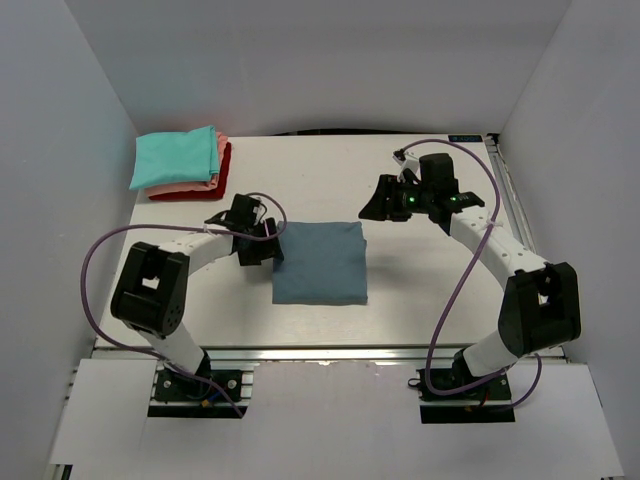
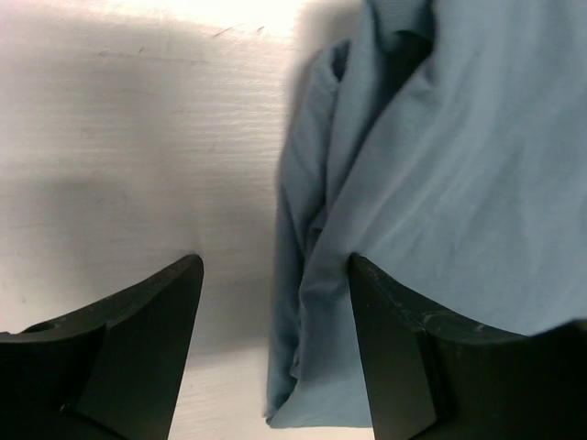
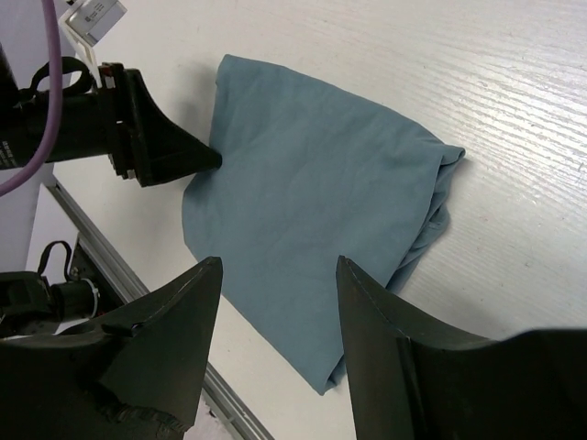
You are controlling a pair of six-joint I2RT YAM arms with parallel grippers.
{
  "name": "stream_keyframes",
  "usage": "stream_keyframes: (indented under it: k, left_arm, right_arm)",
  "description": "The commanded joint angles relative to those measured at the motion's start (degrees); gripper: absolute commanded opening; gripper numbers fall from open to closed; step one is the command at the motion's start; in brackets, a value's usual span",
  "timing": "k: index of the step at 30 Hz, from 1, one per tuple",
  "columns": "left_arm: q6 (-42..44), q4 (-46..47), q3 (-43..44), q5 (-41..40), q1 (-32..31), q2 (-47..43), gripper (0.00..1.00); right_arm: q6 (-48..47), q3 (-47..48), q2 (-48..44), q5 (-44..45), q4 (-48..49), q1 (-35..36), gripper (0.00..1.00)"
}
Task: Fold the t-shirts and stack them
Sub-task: Put the neatly folded tshirt into the corner of the board with the left arm
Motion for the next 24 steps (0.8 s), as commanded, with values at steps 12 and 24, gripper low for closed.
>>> stream_keyframes:
  k: [12, 24]
  left_arm:
    - [1.4, -8.27, 4.56, -11.79, -6.02, 7.37, 0.71]
    - [-2.99, -11.8, 3.42, -20.51, -11.21, 14.22, 0.46]
  right_arm:
    - [0.25, -0.15, 0.47, -1.09, 2.75, -0.16, 0.59]
    - [-0.46, -0.23, 0.47, -1.71, 3.28, -0.16, 0.59]
